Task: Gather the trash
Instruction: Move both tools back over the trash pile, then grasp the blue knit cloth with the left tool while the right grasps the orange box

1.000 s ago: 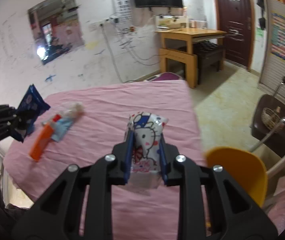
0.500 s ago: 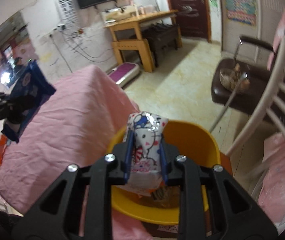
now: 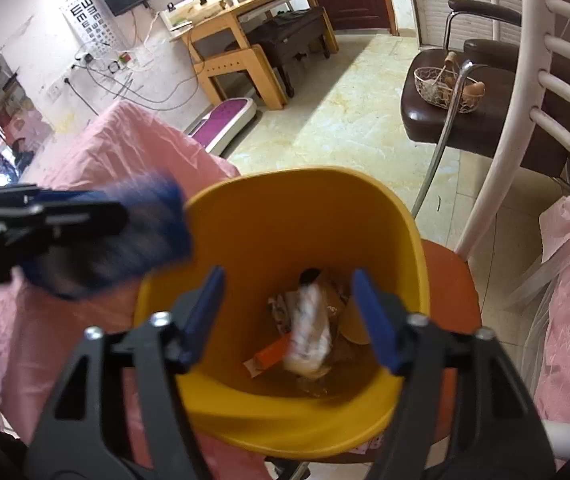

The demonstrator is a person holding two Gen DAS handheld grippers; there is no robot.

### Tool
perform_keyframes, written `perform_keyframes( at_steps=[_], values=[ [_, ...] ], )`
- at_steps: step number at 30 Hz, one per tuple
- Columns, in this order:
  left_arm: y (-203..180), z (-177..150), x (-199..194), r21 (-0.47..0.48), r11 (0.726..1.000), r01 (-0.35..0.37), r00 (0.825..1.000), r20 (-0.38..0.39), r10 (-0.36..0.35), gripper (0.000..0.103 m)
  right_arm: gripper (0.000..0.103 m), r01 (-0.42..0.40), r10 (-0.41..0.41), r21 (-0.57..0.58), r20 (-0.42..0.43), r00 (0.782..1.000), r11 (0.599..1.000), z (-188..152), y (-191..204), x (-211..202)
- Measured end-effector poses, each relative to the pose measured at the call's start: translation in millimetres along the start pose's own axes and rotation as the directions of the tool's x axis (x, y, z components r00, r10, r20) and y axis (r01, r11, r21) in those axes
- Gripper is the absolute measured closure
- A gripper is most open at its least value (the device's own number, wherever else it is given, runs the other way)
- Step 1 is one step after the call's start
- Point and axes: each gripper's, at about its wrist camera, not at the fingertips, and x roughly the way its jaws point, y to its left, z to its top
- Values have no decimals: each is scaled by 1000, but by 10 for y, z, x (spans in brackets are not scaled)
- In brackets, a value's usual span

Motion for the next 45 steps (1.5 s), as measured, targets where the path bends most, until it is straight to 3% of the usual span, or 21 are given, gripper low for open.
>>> perform_keyframes(
  at_steps=[7, 10, 13, 18, 21, 25, 29, 38, 40, 45],
  values=[
    [96, -54, -272, -37, 999, 12, 998, 56, -10, 29, 37, -3, 3, -11, 13, 1000, 1000, 18, 129, -110],
    [154, -137, -505, -45, 999, 8, 995, 96, -4, 29, 27, -8, 9, -29, 21, 1000, 1000, 27, 255, -149],
    [249, -321, -837, -44, 999, -4, 988, 156, 11, 28, 26, -13, 15, -55, 35, 999, 998, 25, 435, -223],
    [610, -715, -1395, -84, 994, -73, 962, 257, 93, 27, 26, -35, 46, -118, 90, 995, 992, 131, 869, -429],
    [1012, -1009, -1710, -180, 976, -126, 939, 297, 175, 25, 18, -73, 93, -170, 112, 989, 983, 192, 1207, -539],
    [1625, -1409, -2027, -324, 929, -180, 911, 301, 282, 24, 17, -130, 164, -278, 104, 981, 952, 229, 1838, -591],
    [2216, -1824, -2282, -460, 859, -224, 882, 279, 380, 24, 17, -192, 229, -369, 59, 972, 910, 202, 2438, -534],
    [2981, -2528, -2460, -617, 712, -335, 816, 187, 547, 23, 12, -304, 317, -504, -64, 946, 808, -41, 3610, -318],
    [3097, -2648, -2450, -638, 685, -351, 808, 164, 566, 23, 12, -313, 317, -528, -86, 944, 790, -103, 3802, -284],
    [3288, -2942, -2429, -670, 651, -356, 809, 128, 573, 23, 12, -339, 318, -565, -139, 938, 752, -234, 4139, -198]
  ],
)
